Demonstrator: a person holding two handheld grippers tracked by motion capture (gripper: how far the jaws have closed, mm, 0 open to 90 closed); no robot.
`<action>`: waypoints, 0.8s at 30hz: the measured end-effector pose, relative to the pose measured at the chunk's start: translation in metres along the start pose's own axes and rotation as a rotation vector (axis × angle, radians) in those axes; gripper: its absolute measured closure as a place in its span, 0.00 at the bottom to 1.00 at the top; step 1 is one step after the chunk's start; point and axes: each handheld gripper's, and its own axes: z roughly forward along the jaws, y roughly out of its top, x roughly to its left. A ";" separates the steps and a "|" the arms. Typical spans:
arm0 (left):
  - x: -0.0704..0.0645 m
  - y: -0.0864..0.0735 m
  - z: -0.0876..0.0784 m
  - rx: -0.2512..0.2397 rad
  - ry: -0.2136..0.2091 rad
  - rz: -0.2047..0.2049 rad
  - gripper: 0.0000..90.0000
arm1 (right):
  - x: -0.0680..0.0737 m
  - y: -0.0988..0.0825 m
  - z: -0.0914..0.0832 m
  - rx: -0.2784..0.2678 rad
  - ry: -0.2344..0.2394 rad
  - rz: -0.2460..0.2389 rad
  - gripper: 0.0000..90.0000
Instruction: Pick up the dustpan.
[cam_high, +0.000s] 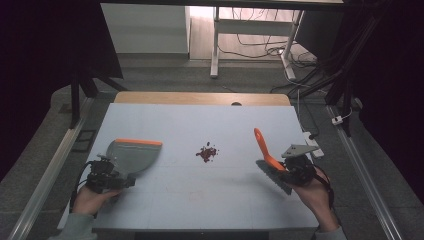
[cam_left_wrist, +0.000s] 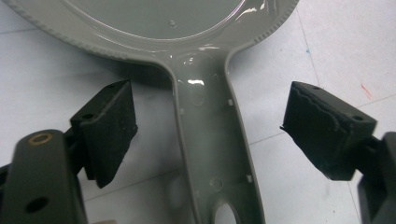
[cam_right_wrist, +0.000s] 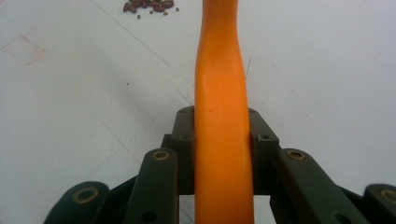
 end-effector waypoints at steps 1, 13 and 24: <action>0.000 0.000 0.001 0.000 -0.003 -0.002 0.22 | 0.000 0.000 0.000 0.001 -0.001 -0.003 0.79; 0.005 0.002 0.010 -0.019 -0.028 -0.047 0.35 | 0.001 0.000 0.002 0.006 -0.005 -0.002 0.78; 0.010 0.002 0.010 -0.052 -0.038 -0.101 0.54 | 0.001 -0.001 0.004 0.011 -0.005 -0.006 0.79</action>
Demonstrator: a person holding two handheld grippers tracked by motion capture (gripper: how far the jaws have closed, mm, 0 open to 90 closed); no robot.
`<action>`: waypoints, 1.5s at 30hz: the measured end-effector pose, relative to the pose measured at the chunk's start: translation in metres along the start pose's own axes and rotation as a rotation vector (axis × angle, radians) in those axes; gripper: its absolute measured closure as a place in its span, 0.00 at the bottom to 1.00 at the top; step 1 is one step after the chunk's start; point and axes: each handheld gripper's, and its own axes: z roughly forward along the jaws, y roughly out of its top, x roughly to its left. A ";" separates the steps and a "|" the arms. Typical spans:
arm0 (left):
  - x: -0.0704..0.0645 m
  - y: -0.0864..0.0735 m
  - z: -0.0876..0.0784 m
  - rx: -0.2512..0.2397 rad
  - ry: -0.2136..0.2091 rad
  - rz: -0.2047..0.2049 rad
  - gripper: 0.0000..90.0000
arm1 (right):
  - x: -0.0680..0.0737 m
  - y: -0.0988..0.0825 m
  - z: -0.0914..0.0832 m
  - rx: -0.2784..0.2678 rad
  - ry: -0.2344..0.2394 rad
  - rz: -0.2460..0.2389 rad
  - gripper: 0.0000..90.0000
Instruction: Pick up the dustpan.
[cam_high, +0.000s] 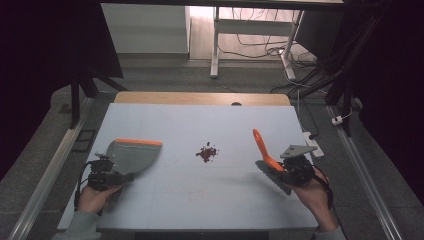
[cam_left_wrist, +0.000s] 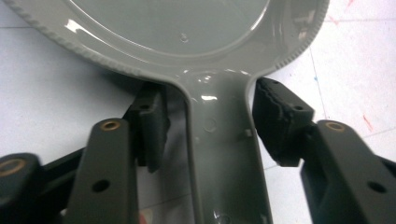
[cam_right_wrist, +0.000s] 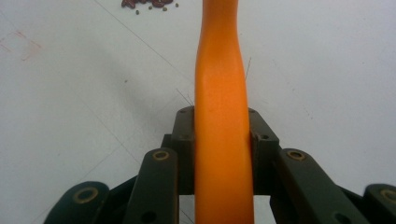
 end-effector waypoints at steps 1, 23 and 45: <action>0.001 0.000 0.000 -0.002 -0.002 -0.004 0.55 | 0.000 0.000 0.000 0.002 0.000 0.003 0.79; 0.004 -0.001 0.000 -0.018 -0.018 -0.001 0.68 | -0.001 -0.001 0.001 0.005 -0.006 0.007 0.78; 0.002 -0.001 -0.010 -0.102 -0.067 0.084 0.68 | -0.004 0.011 0.001 -0.041 0.017 0.056 0.79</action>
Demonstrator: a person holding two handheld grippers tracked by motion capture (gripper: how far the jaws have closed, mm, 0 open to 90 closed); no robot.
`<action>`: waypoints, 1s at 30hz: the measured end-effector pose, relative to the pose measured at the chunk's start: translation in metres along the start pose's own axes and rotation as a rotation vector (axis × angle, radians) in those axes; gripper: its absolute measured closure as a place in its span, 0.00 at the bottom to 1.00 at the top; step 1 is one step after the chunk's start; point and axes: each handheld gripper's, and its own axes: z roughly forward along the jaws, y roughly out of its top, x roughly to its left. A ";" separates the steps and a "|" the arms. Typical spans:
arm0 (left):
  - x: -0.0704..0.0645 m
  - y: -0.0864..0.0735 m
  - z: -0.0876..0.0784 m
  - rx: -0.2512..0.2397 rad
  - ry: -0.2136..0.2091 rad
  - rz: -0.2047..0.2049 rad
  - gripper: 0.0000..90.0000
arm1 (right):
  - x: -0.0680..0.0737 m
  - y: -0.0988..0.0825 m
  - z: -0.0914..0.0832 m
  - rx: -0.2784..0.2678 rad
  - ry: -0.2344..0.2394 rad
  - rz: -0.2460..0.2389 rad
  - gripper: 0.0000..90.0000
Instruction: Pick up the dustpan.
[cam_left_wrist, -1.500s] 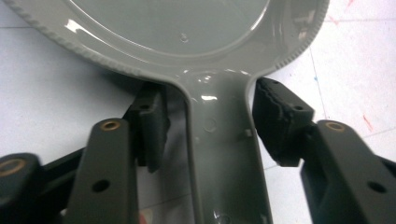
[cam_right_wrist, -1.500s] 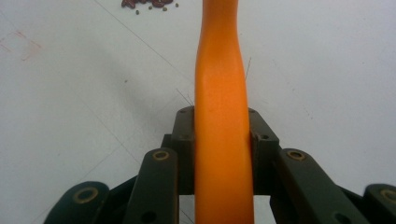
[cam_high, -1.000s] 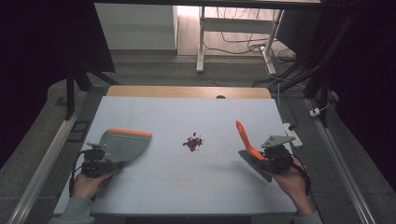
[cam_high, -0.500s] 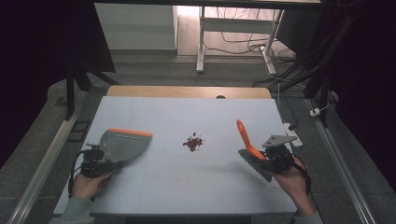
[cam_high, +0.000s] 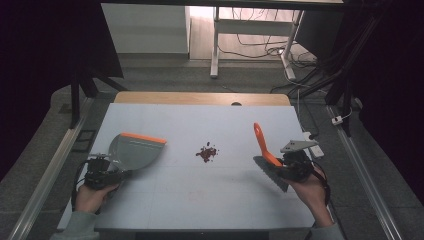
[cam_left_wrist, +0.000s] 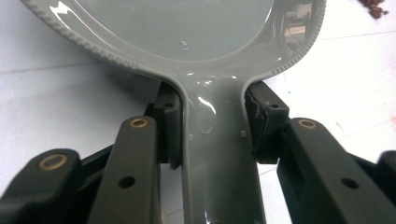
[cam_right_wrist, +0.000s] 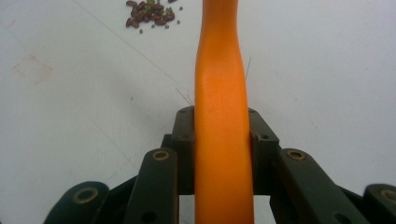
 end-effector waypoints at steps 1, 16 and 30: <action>-0.001 0.000 -0.001 -0.008 -0.003 0.010 0.68 | 0.000 0.000 0.000 0.000 0.000 0.000 0.79; -0.011 0.000 -0.013 -0.089 -0.041 0.115 0.68 | 0.002 0.017 0.005 -0.027 0.004 -0.003 0.79; -0.021 0.001 -0.019 -0.130 -0.113 0.207 0.68 | 0.007 0.016 0.000 -0.042 0.011 -0.026 0.79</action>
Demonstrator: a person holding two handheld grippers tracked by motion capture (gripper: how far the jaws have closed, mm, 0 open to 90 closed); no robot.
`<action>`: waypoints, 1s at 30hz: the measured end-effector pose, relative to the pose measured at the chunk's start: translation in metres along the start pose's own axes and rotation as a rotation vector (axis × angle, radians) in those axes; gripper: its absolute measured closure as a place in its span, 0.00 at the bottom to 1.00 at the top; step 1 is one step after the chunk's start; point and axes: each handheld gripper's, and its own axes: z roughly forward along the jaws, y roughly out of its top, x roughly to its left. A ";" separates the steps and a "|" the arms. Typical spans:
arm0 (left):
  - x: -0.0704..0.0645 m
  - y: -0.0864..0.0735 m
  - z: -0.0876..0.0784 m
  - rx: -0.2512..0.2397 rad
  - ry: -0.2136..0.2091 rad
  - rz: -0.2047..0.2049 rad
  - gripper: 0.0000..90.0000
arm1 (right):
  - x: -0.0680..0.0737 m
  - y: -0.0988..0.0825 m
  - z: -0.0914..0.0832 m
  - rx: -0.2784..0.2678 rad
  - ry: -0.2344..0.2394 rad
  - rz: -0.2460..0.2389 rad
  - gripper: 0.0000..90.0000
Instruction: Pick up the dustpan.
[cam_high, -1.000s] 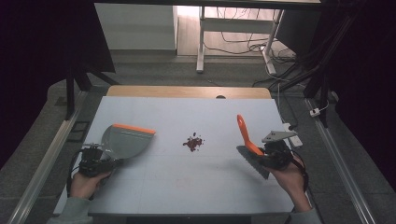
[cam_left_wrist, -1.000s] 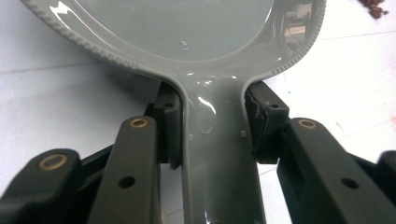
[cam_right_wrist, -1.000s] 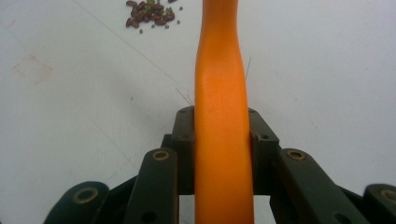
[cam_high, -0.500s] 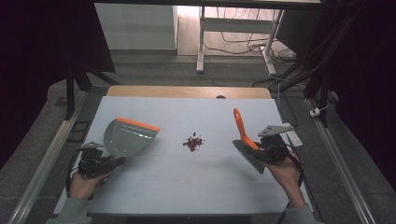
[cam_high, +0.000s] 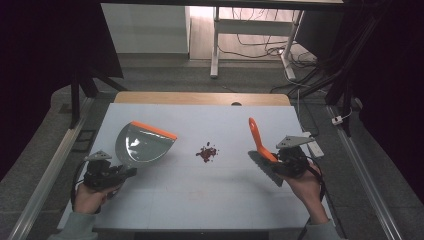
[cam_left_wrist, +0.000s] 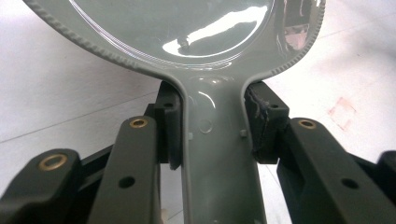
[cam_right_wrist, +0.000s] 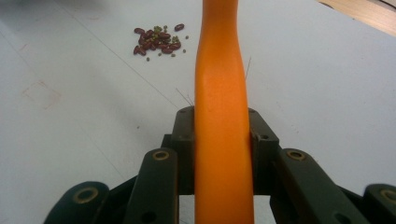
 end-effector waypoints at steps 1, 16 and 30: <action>-0.001 0.000 0.000 -0.002 -0.001 0.008 0.68 | 0.000 0.000 0.000 0.001 0.000 -0.002 0.79; -0.014 0.002 0.001 0.008 -0.067 0.132 0.68 | 0.001 -0.003 0.005 0.015 0.002 -0.002 0.79; -0.030 0.004 0.008 0.068 -0.113 0.223 0.68 | 0.002 -0.005 0.008 0.026 0.006 -0.008 0.79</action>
